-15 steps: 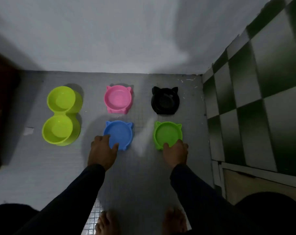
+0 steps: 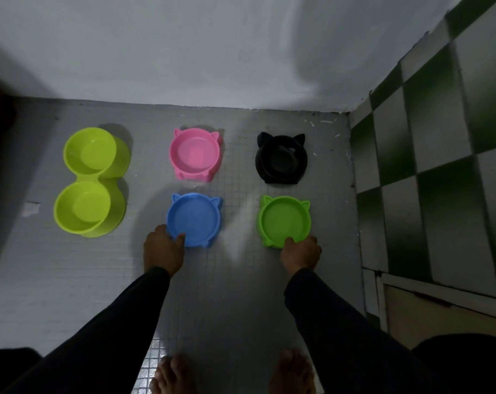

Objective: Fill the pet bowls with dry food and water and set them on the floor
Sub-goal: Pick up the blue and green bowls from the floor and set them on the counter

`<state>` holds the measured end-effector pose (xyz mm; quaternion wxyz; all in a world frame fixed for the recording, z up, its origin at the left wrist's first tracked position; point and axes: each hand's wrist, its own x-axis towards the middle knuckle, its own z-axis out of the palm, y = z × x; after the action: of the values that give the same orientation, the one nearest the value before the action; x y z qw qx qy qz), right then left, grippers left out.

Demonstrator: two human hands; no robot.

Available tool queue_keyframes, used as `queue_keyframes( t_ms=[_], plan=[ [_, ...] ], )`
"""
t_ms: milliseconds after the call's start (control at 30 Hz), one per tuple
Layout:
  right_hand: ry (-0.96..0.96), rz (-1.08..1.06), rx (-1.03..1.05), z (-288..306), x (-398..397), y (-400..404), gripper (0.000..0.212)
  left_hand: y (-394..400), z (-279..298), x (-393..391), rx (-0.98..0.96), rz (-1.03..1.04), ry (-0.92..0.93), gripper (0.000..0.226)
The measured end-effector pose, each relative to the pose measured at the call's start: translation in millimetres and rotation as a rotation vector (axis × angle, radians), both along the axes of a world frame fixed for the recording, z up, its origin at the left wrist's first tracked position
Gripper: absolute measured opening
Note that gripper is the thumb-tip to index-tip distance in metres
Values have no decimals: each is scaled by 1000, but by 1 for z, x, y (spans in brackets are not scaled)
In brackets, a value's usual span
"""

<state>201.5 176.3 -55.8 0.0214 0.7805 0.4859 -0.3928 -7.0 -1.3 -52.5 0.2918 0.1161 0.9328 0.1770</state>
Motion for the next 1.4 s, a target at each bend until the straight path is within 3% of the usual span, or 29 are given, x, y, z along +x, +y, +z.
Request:
queue_keyframes(
  t_ms=[300,567,633,767,967,1033,1133,1400],
  plan=[
    [11,-127,4,-31,7,6,43,-4,-17,-5,34,354,-137,40],
    [62,-257,46,-117,27,12,54,3,-20,-13,-65,183,-57,42],
    [61,-266,52,-109,24,10,57,5,-19,-13,-73,186,-41,38],
    [103,-330,72,-49,6,5,44,10,-9,-9,-42,270,-31,42],
    [267,-417,142,-34,-1,-7,59,11,-5,8,281,635,-244,43],
    [384,-458,128,-5,-10,-13,54,14,0,13,390,687,-327,61],
    [546,-526,72,5,-16,-18,68,18,11,22,514,691,-398,77],
    [679,-495,-24,27,-17,-32,66,23,36,47,698,799,-516,55]
  ],
)
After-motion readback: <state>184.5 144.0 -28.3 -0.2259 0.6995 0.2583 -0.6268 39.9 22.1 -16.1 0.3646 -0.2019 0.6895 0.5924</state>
